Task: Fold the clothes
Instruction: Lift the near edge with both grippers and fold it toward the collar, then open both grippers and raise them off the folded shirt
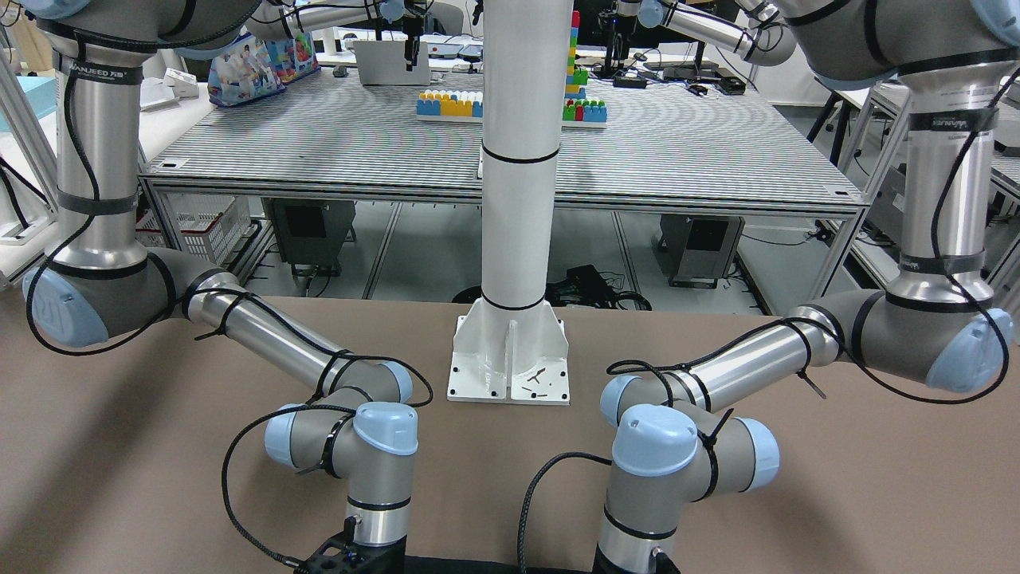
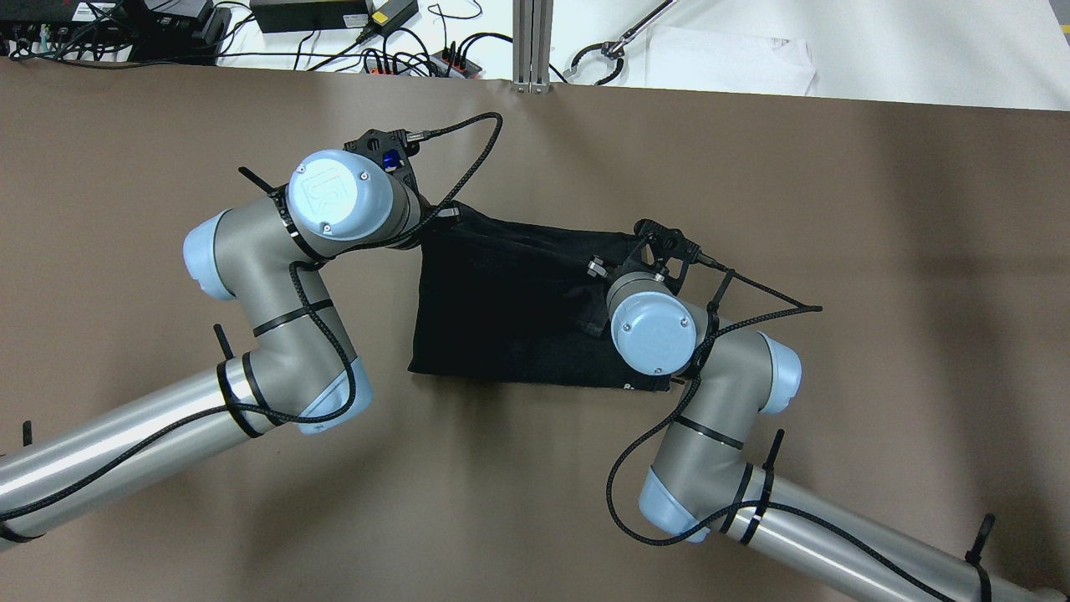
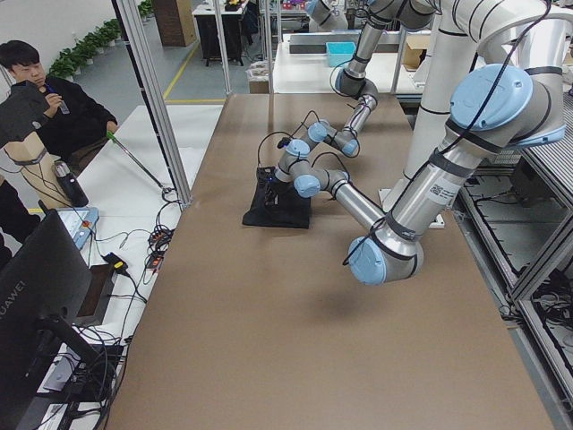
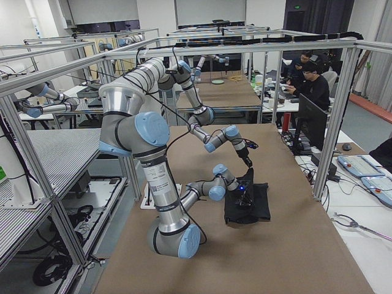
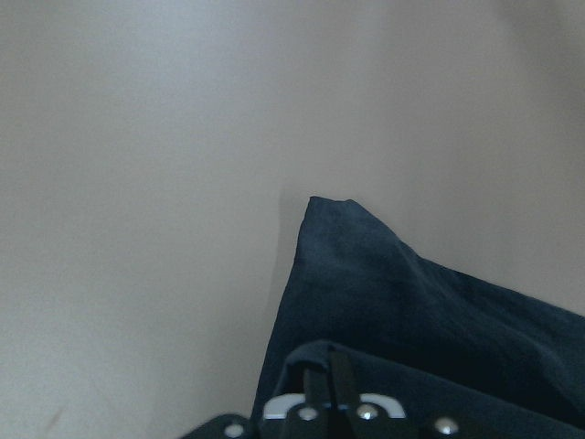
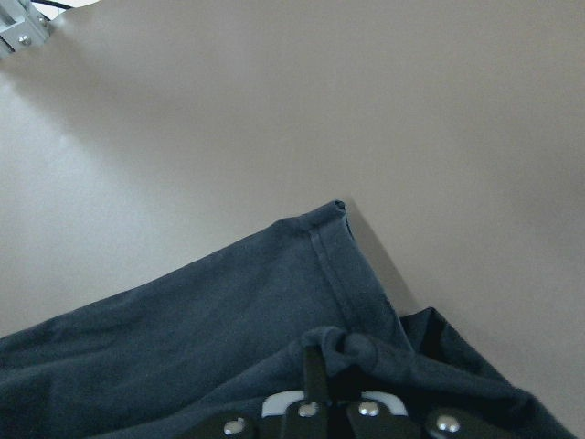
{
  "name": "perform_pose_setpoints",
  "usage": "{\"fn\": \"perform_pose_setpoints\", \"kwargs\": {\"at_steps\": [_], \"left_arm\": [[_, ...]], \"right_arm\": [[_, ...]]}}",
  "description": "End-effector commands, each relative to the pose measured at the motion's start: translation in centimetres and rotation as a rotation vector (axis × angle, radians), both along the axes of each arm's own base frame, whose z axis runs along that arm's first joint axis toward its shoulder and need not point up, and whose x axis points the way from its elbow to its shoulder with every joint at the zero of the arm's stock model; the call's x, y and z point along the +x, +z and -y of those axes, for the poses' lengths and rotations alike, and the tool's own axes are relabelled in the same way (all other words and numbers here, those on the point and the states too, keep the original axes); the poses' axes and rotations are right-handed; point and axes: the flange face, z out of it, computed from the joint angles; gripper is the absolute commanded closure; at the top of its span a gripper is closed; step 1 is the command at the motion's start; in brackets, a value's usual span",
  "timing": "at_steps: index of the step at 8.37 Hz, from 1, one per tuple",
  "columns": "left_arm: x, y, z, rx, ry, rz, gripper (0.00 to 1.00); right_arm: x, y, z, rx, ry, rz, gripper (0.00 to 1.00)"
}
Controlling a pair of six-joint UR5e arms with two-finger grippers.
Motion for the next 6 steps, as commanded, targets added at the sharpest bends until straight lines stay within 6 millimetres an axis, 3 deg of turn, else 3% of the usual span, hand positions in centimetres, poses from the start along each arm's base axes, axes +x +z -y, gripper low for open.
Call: {"fn": "perform_pose_setpoints", "kwargs": {"at_steps": [1, 2, 3, 4, 5, 6], "left_arm": [[2.4, -0.9, 3.3, 0.05, 0.012, 0.016, 0.0], [-0.3, -3.5, 5.3, 0.06, -0.021, -0.025, 0.0], [-4.1, -5.0, 7.4, 0.025, 0.027, -0.09, 0.0], [-6.9, -4.6, 8.9, -0.005, 0.063, -0.124, 0.0], [-7.0, -4.3, 9.0, -0.005, 0.068, -0.119, 0.0], [-7.0, -4.4, 8.9, -0.003, 0.071, -0.119, 0.0]], "right_arm": [[3.0, 1.2, 4.5, 0.002, -0.047, -0.02, 0.09], [5.6, 0.3, 6.3, -0.025, -0.084, 0.029, 0.07], [9.7, -2.1, 7.8, -0.047, -0.125, 0.117, 0.07], [11.2, -3.8, 7.7, -0.052, -0.154, 0.175, 0.07], [10.9, -4.0, 7.2, -0.066, -0.146, 0.201, 0.08], [9.1, -3.9, 5.9, -0.124, -0.125, 0.248, 0.1]]}}
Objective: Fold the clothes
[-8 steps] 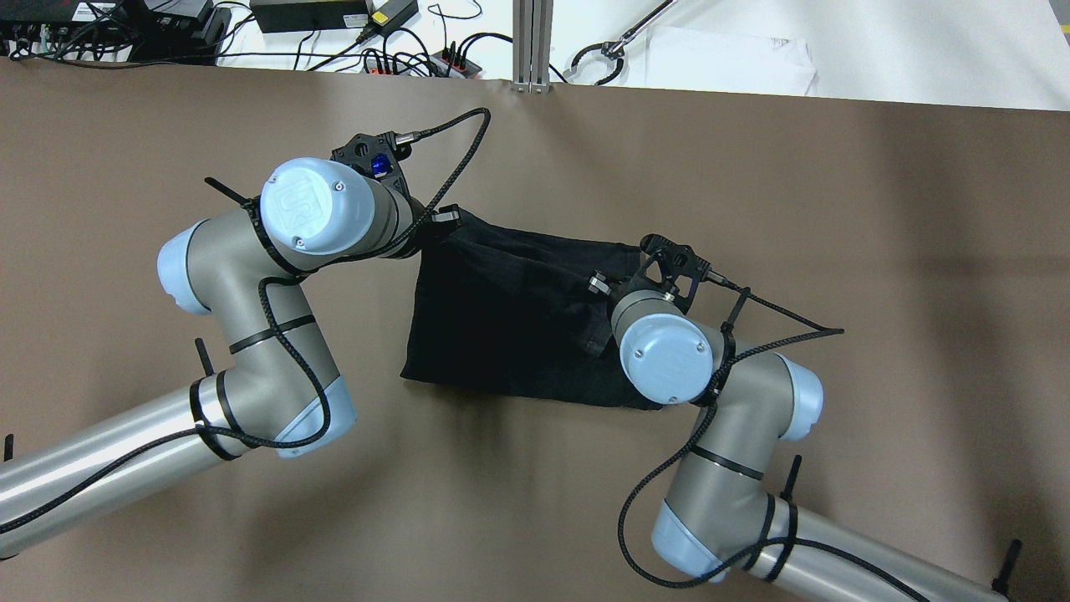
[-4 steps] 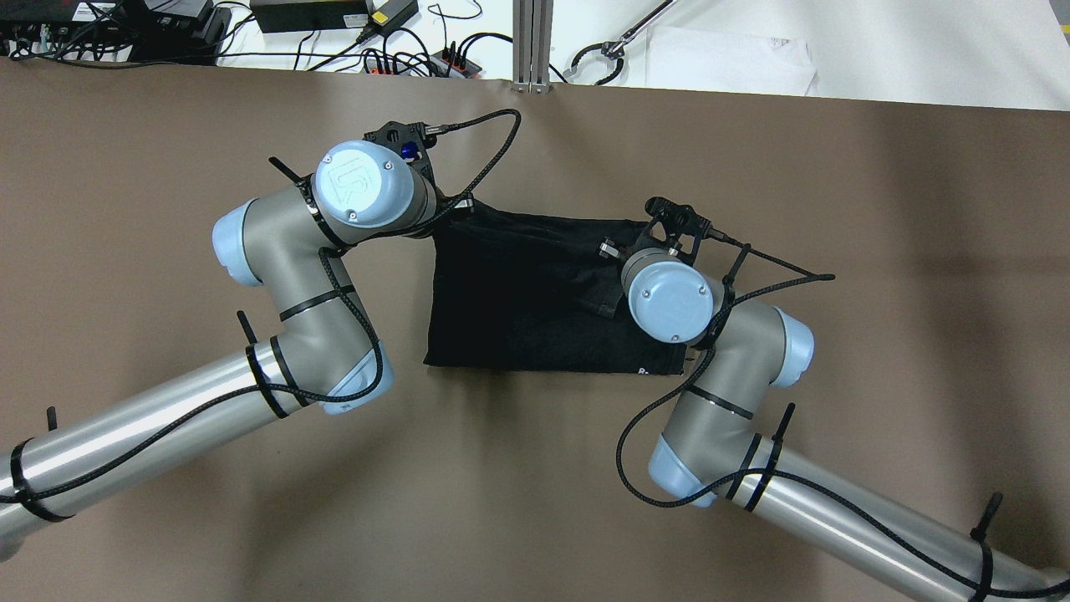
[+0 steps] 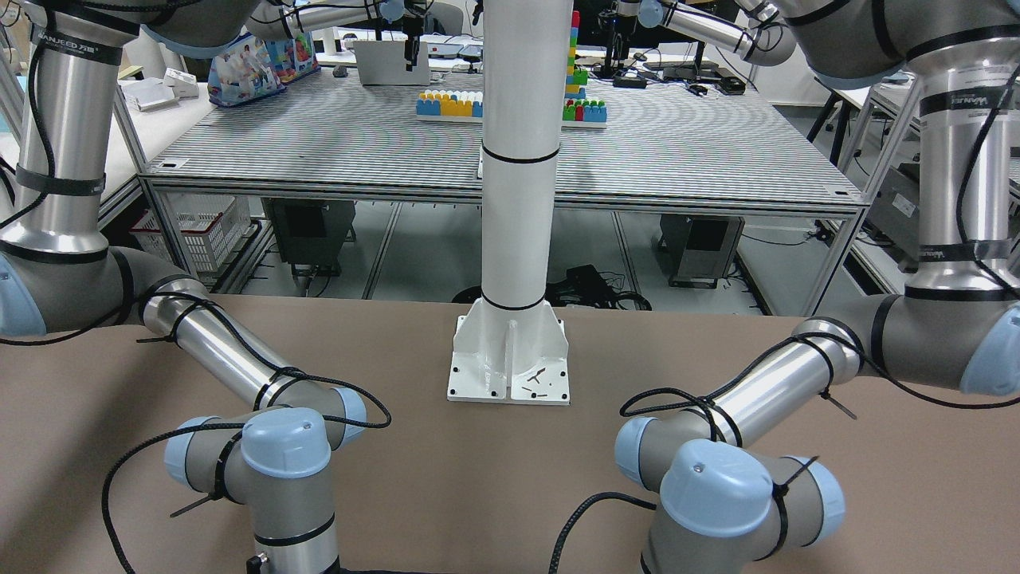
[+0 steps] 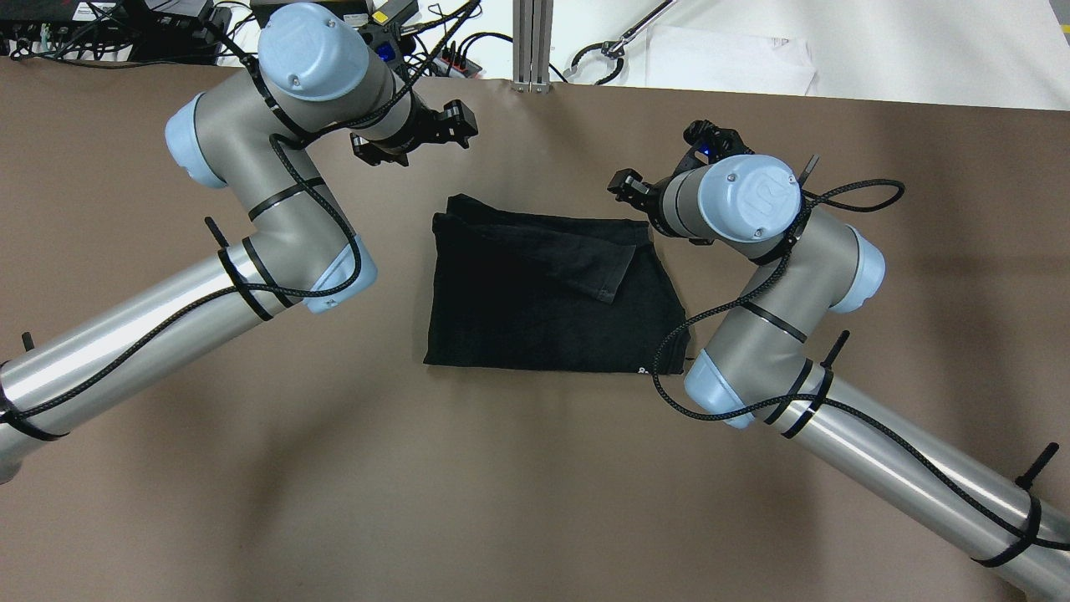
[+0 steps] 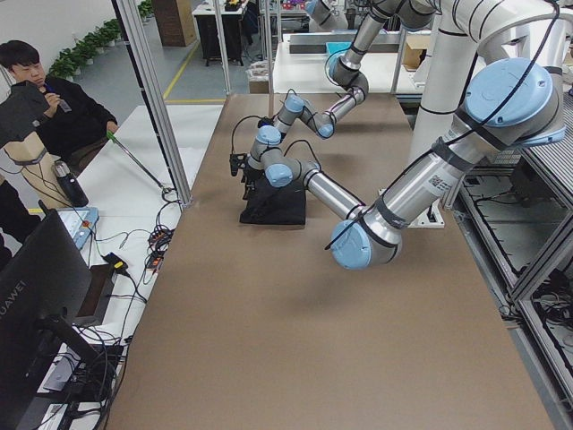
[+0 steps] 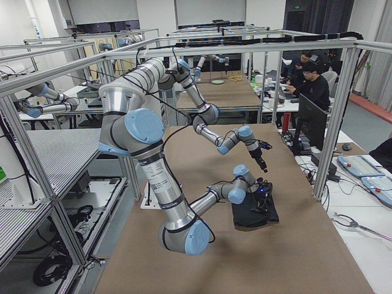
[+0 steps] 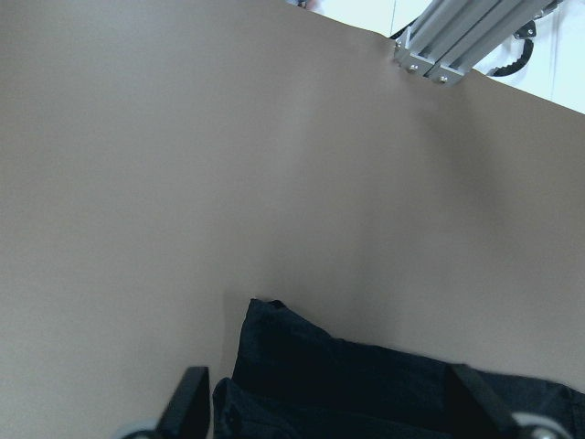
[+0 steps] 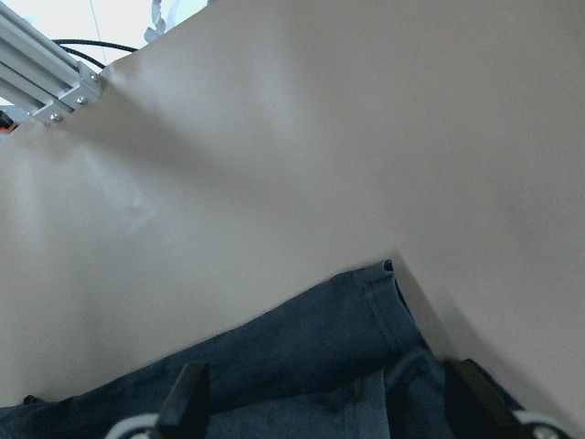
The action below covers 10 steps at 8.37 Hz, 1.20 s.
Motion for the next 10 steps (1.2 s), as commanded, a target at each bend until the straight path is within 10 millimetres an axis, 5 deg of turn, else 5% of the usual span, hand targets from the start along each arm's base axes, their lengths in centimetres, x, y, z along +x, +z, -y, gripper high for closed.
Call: {"fn": "perform_pose_setpoints", "kwargs": {"at_steps": [1, 3, 5, 10], "left_arm": [[-1.3, 0.1, 0.7, -0.01, 0.017, -0.011, 0.0], [-1.2, 0.2, 0.6, -0.007, 0.02, -0.01, 0.0], [-1.2, 1.3, 0.6, -0.018, 0.019, -0.001, 0.0], [-1.1, 2.1, 0.7, -0.007, 0.032, 0.015, 0.0]], "right_arm": [[-3.2, -0.7, -2.9, -0.112, 0.041, 0.105, 0.19], [-7.1, 0.4, -5.9, -0.103, 0.083, 0.078, 0.39], [-8.4, 1.7, -6.8, -0.103, 0.097, 0.053, 0.59], [-9.7, 4.4, -5.8, -0.091, 0.136, 0.013, 0.56]]}}
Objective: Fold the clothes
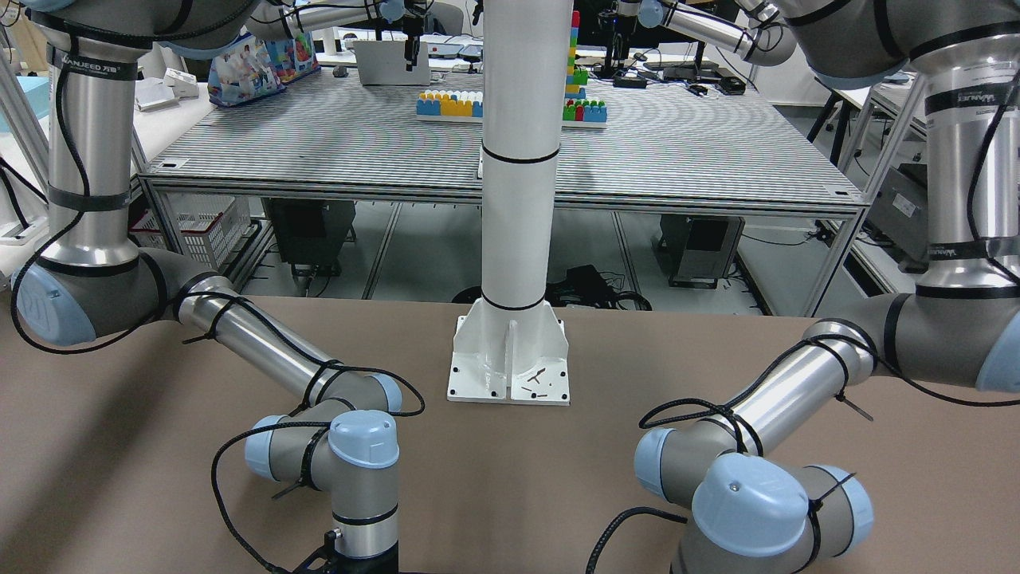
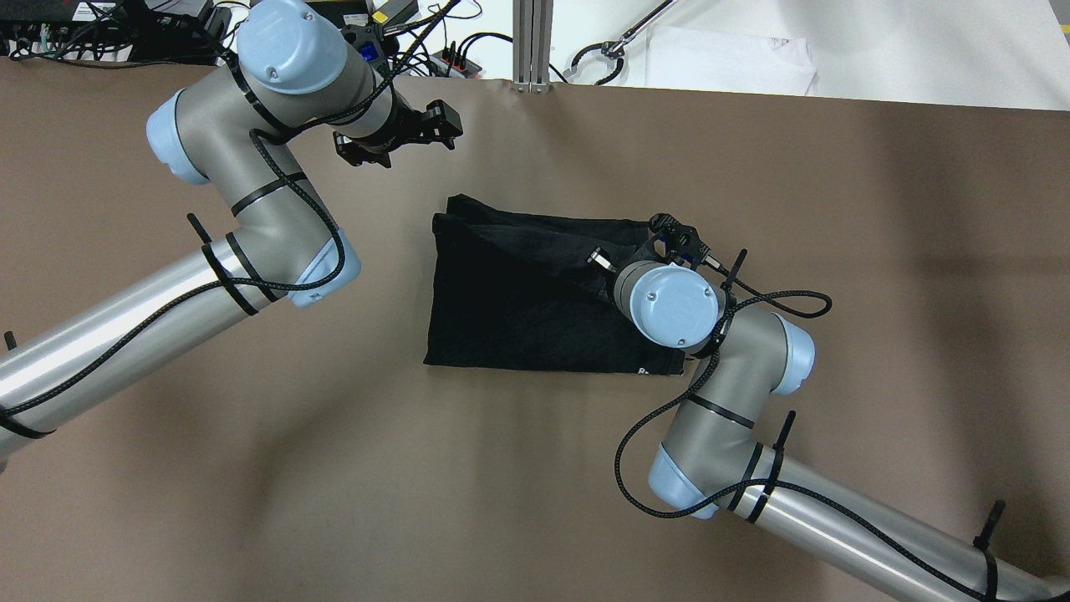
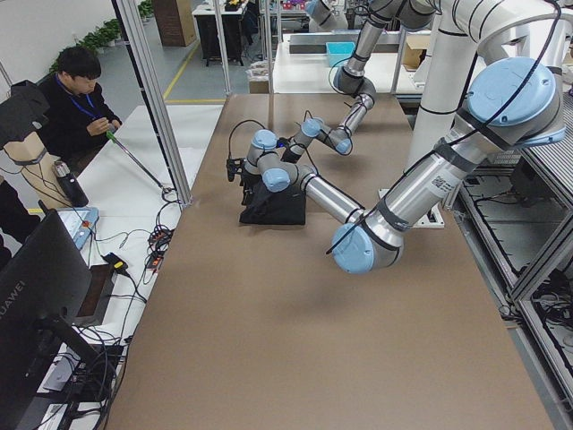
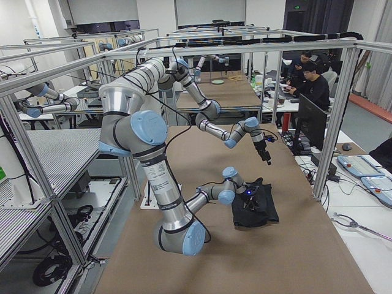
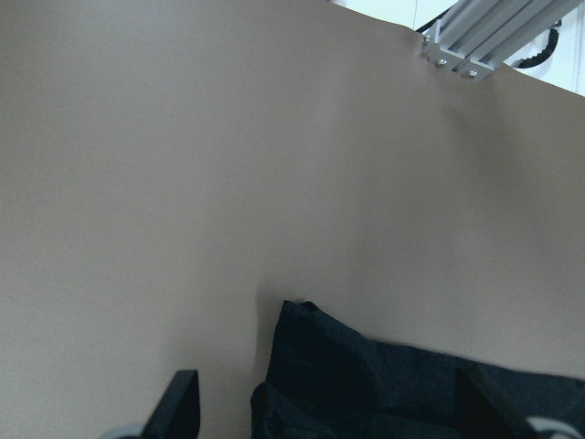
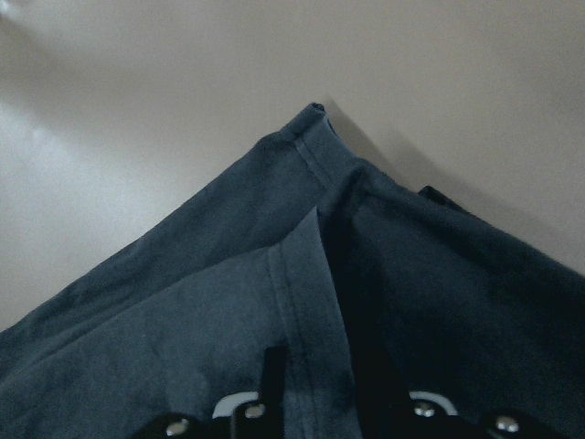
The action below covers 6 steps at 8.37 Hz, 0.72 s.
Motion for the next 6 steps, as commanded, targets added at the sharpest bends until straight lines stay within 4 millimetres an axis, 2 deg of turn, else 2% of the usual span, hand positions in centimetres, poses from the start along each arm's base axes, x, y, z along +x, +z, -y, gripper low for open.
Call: {"fn": "perform_pose_setpoints", "kwargs": {"at_steps": [1, 2, 4, 5, 6], "left_arm": [[0.1, 0.4, 0.1, 0.004, 0.007, 0.01, 0.0], [0.1, 0.4, 0.1, 0.004, 0.007, 0.01, 0.0], [0.1, 0.4, 0.2, 0.003, 0.007, 0.011, 0.0], [0.2, 0.5, 0.2, 0.002, 0.007, 0.012, 0.0], [0.2, 0.5, 0.2, 0.002, 0.007, 0.012, 0.0]], "right_arm": [[-0.9, 1.4, 0.8, 0.019, 0.017, 0.004, 0.56], [-1.3, 1.0, 1.0, 0.027, 0.019, 0.014, 0.59], [-1.4, -0.4, 1.2, 0.037, 0.019, 0.029, 0.94], [-1.5, -1.1, 1.2, 0.042, 0.019, 0.037, 1.0], [-1.3, -1.2, 1.5, 0.048, 0.019, 0.034, 1.0]]}}
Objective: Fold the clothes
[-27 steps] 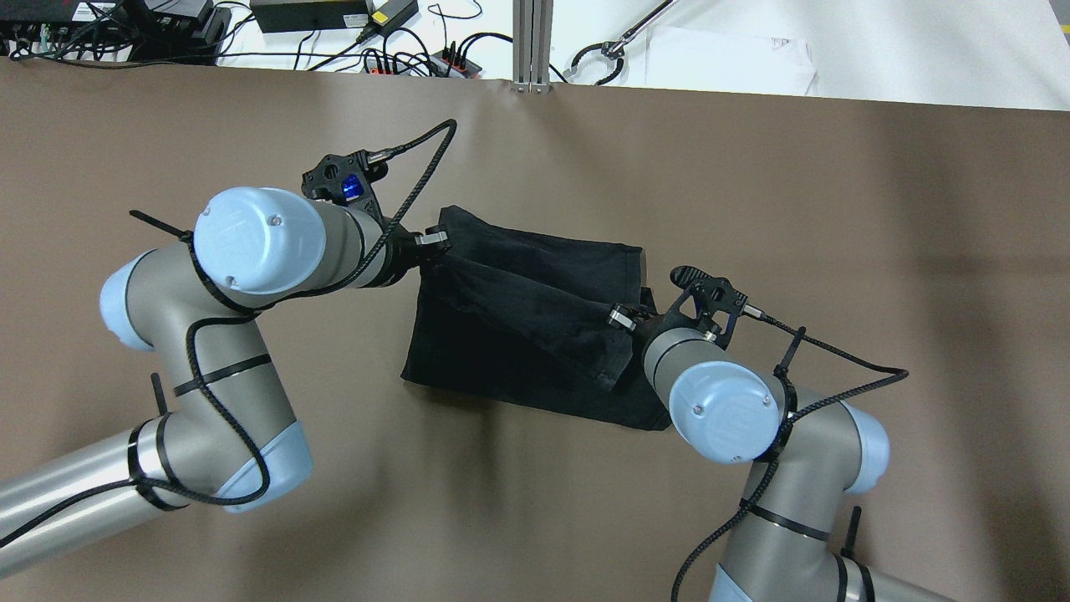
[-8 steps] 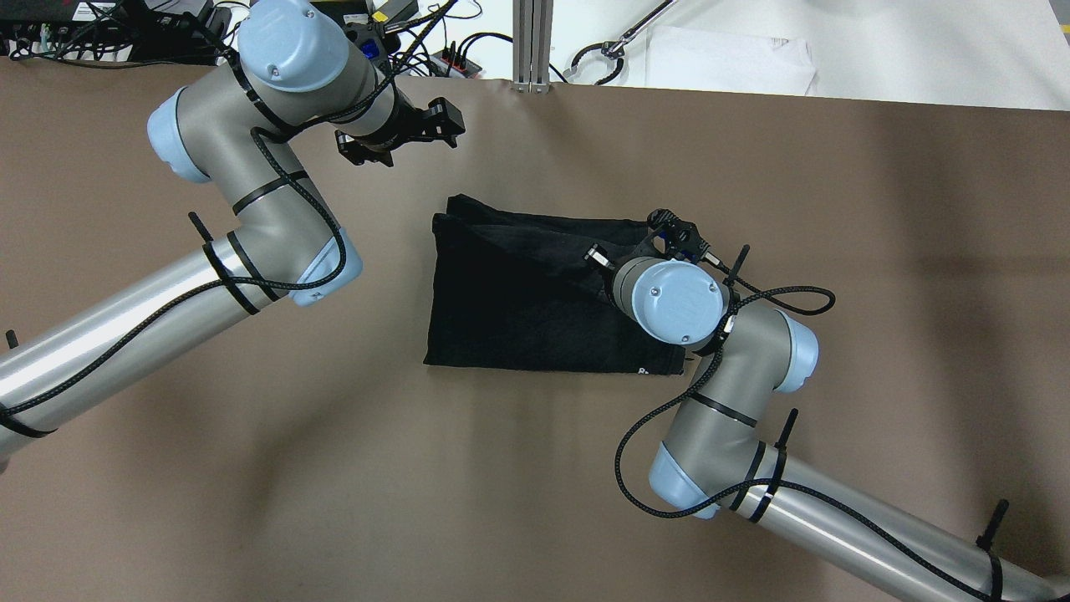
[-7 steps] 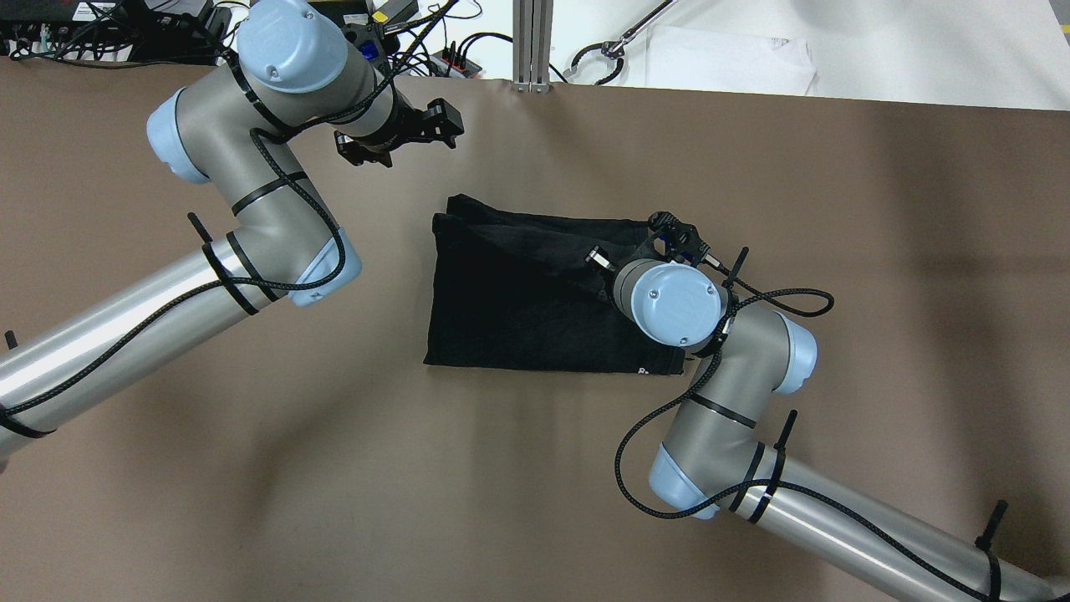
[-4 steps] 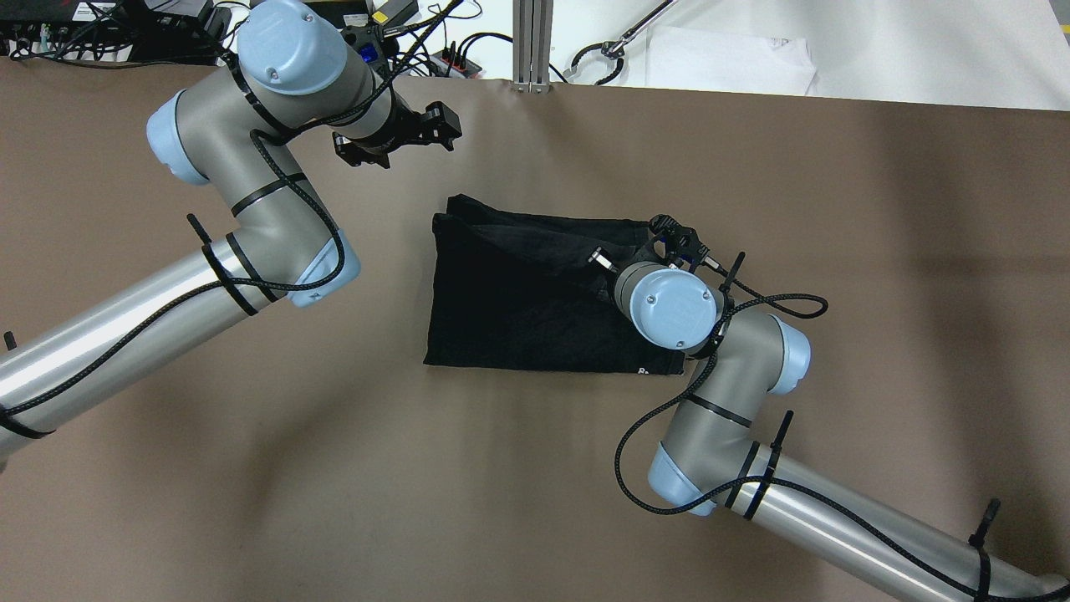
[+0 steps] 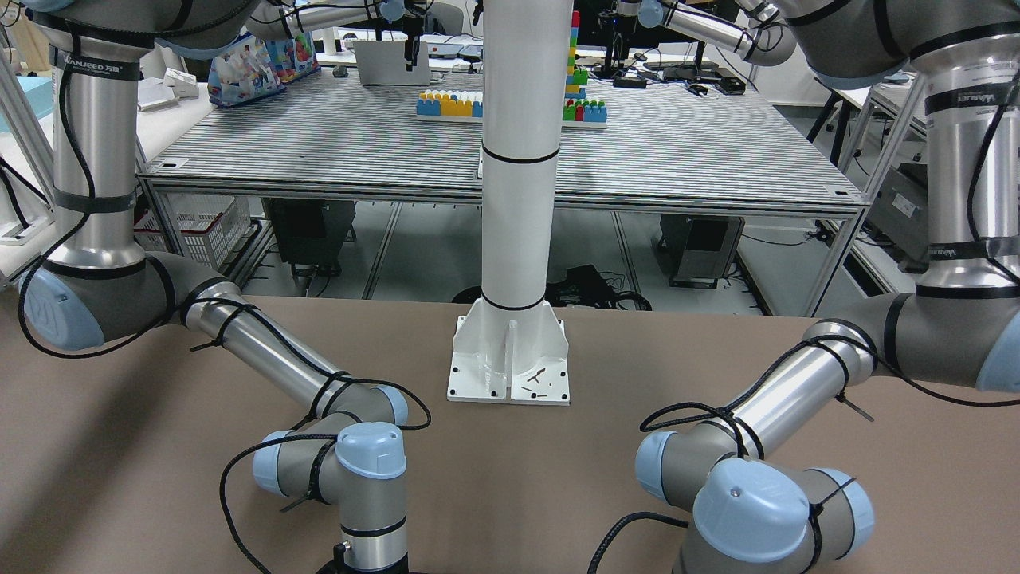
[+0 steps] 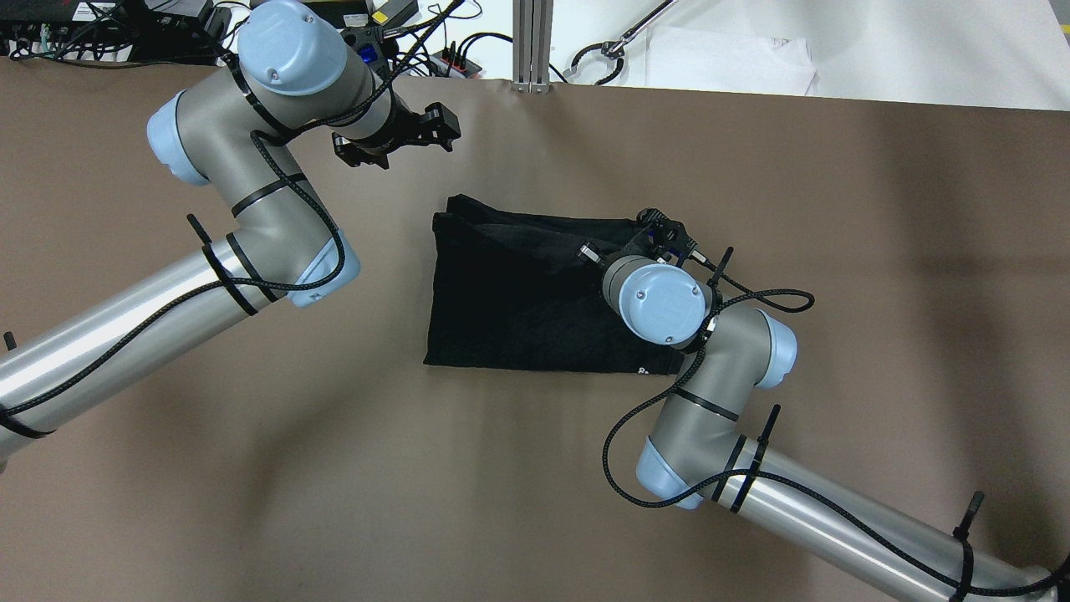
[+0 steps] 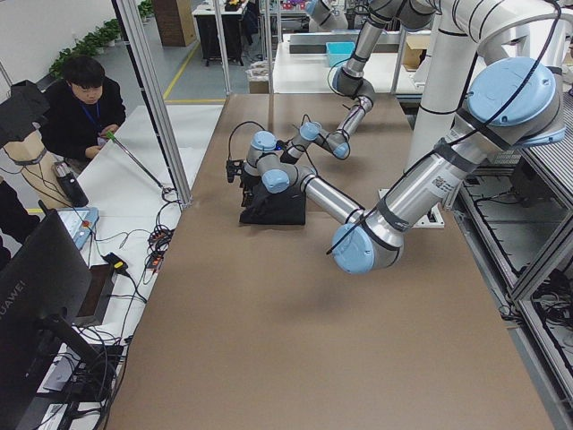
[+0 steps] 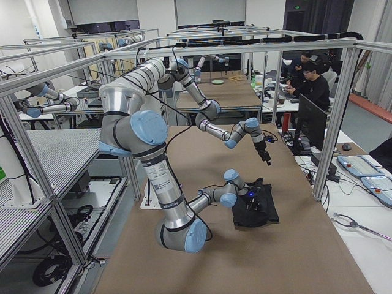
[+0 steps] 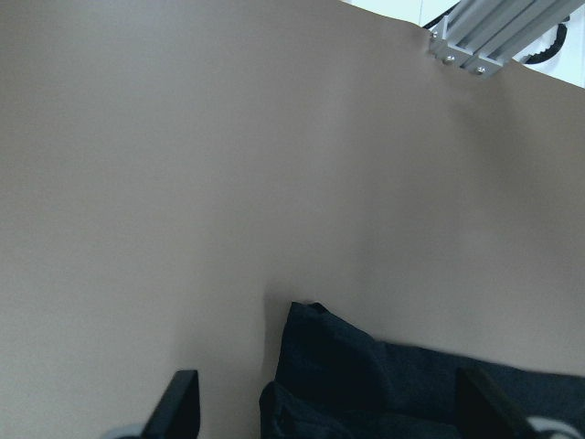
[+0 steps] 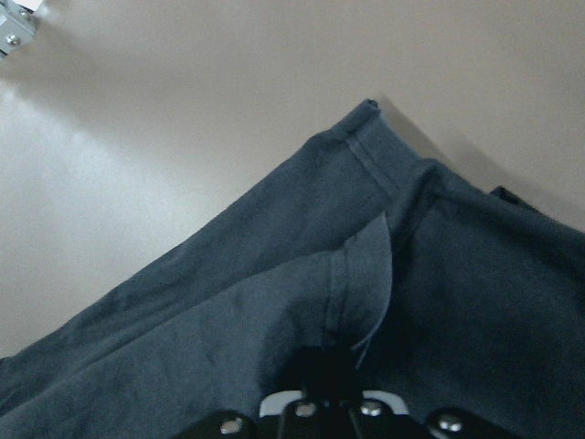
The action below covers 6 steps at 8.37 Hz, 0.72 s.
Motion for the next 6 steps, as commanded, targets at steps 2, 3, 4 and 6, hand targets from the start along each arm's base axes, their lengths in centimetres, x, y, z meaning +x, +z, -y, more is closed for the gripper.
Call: {"fn": "perform_pose_setpoints", "kwargs": {"at_steps": [2, 3, 4, 6], "left_arm": [[0.0, 0.1, 0.0, -0.001, 0.0, 0.001, 0.0], [0.1, 0.1, 0.0, -0.001, 0.002, 0.001, 0.0], [0.2, 0.1, -0.1, -0.001, 0.003, 0.001, 0.0], [0.5, 0.7, -0.3, -0.007, 0.008, 0.006, 0.0]], "right_arm": [[2.7, -0.1, 2.9, 0.043, 0.006, -0.045, 1.0], [4.2, 1.8, 5.1, 0.034, 0.019, -0.093, 1.0], [5.4, 4.0, 7.2, 0.011, 0.039, -0.137, 1.0], [7.4, 6.1, 9.4, 0.015, 0.038, -0.205, 1.0]]}}
